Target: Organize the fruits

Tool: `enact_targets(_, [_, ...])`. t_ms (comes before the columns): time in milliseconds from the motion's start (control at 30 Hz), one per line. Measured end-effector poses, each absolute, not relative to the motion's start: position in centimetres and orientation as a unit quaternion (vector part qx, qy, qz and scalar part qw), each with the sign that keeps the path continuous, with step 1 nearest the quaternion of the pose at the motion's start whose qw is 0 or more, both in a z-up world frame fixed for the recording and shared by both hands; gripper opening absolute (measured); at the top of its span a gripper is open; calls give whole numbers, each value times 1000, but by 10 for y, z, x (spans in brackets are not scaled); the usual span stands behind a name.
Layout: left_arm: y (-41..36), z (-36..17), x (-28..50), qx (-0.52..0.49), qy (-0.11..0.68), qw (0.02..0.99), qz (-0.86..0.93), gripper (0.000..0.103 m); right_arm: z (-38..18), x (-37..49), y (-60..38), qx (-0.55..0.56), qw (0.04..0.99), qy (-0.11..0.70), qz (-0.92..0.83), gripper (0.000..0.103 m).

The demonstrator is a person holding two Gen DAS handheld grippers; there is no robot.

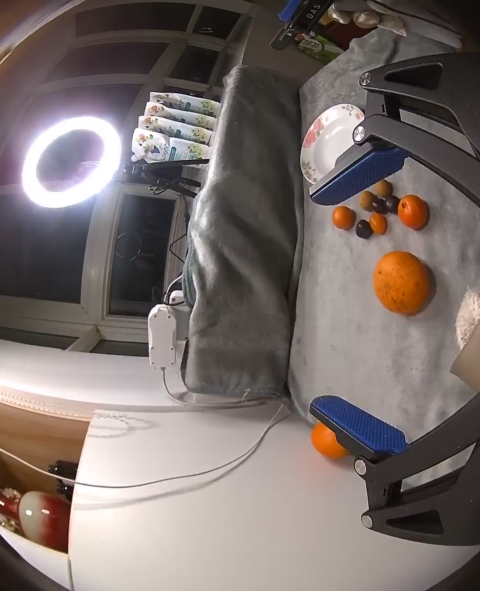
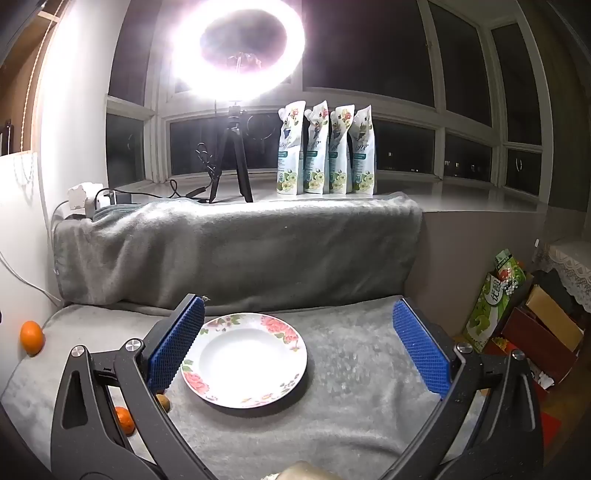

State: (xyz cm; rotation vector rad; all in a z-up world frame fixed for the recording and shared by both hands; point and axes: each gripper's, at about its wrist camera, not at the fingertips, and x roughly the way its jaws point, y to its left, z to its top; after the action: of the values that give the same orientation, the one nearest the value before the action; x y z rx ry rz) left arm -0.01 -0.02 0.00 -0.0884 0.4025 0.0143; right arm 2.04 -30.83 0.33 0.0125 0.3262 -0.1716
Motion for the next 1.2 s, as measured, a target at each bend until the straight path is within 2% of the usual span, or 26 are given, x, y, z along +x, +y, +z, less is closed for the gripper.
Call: enact_targets(1200, [0, -5, 2, -42, 209, 977, 13, 102, 1, 21, -311, 11, 983, 165, -83, 103])
